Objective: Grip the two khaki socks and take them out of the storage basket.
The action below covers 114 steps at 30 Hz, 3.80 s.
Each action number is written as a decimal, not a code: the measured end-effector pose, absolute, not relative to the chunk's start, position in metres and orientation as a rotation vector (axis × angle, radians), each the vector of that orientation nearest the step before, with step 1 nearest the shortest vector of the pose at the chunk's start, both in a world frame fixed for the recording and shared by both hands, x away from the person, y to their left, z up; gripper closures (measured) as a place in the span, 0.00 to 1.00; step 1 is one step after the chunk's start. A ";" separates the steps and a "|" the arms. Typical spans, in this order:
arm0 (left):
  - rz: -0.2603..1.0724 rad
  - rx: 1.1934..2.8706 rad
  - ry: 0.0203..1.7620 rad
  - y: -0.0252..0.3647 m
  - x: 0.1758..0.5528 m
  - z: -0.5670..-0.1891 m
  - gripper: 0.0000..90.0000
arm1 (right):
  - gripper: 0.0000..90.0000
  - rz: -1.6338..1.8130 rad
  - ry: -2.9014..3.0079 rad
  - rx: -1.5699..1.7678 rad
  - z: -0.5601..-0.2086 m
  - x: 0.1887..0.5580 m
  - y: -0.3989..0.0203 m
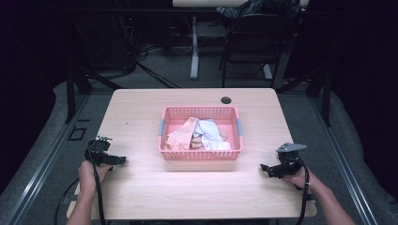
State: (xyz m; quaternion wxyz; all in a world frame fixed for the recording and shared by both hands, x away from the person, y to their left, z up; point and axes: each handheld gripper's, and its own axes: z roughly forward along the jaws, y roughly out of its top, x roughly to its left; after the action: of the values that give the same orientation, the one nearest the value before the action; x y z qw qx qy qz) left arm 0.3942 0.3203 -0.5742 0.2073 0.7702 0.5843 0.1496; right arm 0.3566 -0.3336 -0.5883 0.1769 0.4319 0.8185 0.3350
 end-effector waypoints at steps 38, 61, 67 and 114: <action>0.360 2.086 1.509 0.306 0.400 -0.529 0.00 | 0.00 0.950 2.319 1.223 -0.588 0.357 -0.333; 0.376 2.089 1.364 0.268 0.420 -0.469 0.00 | 0.00 0.956 2.320 1.224 -0.588 0.357 -0.333; 0.372 2.101 1.318 0.248 0.429 -0.461 0.00 | 0.00 0.952 2.319 1.223 -0.588 0.357 -0.333; 0.212 2.424 1.046 0.094 0.489 -0.485 0.26 | 0.00 0.958 2.323 1.220 -0.588 0.357 -0.333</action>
State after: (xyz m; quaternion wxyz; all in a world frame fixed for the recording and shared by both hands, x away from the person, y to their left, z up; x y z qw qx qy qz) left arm 0.4888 0.0938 -0.4852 0.2440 0.8876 0.3830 0.0776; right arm 0.3571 -0.3330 -0.5884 0.1733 0.4303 0.8189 0.3379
